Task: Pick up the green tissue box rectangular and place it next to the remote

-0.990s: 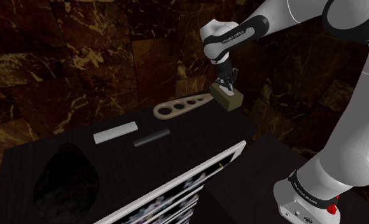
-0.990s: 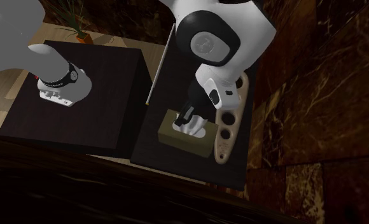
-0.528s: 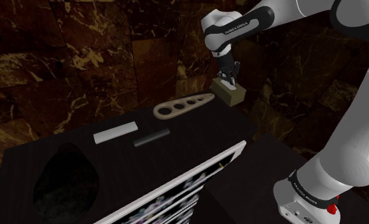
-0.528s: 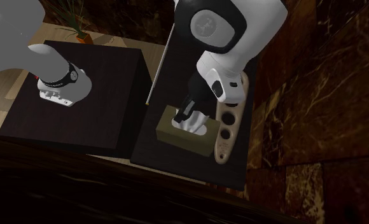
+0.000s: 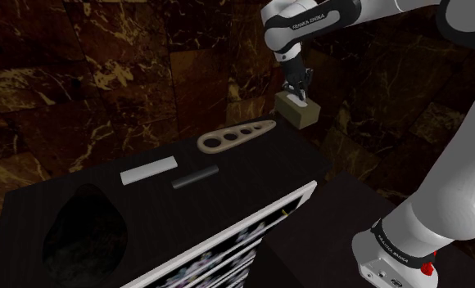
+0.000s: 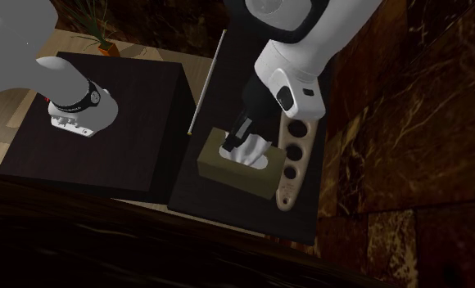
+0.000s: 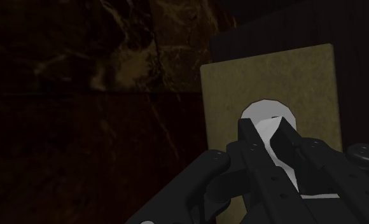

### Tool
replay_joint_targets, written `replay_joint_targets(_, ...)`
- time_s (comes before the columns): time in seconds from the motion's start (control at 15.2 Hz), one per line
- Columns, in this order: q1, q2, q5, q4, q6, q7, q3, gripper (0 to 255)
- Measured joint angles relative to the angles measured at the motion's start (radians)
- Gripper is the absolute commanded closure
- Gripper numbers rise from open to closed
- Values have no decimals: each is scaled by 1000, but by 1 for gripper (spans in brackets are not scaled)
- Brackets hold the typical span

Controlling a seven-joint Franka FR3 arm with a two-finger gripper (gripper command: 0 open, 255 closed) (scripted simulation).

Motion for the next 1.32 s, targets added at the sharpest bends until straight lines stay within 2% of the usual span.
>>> replay_joint_targets(0.66,5,-26,2,92,-110,-43,1,255)
replay_joint_targets(0.99,56,-50,34,72,-147,35,40,255)
replay_joint_targets(1.32,122,-39,75,99,-199,135,89,255)
